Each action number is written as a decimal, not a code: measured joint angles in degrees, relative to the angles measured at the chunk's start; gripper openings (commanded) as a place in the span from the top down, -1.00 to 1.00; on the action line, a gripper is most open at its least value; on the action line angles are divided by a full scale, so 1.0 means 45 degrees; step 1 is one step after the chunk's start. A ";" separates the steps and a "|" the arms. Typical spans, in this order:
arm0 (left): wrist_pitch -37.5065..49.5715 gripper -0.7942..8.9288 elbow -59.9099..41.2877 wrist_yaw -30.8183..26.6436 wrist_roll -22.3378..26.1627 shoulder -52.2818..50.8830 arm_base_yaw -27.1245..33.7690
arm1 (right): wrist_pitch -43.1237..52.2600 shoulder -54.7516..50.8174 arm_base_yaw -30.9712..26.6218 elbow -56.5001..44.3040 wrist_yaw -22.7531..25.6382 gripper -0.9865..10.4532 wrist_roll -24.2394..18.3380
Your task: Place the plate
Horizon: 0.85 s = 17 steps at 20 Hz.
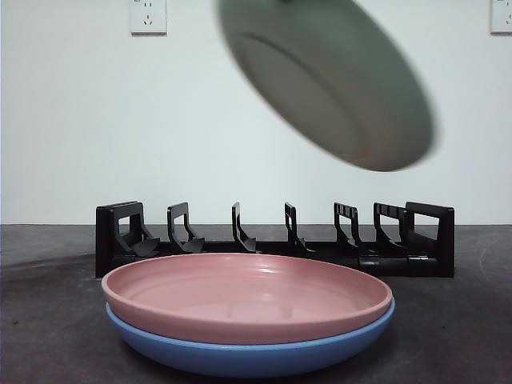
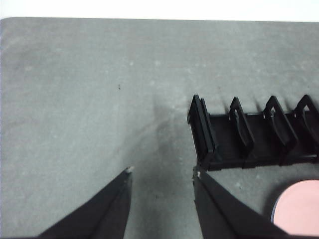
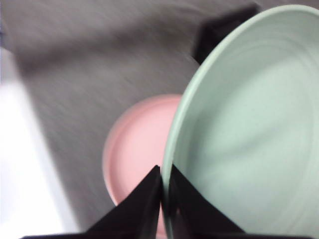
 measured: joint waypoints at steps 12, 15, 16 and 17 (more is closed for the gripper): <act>-0.0160 0.43 0.0000 0.0000 -0.0039 0.0000 0.0000 | -0.0058 0.2715 0.1345 -0.0044 0.1200 0.80 -0.1302; -0.0160 0.43 0.0000 0.0000 -0.0039 0.0000 0.0000 | 0.0325 0.3818 0.1345 -0.0044 0.1195 0.80 -0.1608; -0.0160 0.43 0.0000 0.0000 -0.0039 0.0000 0.0000 | 0.0418 0.4036 0.1345 -0.0044 0.1195 0.80 -0.1642; -0.0160 0.43 0.0000 0.0000 -0.0039 0.0000 0.0000 | 0.0568 0.4274 0.1345 -0.0044 0.1151 0.80 -0.1656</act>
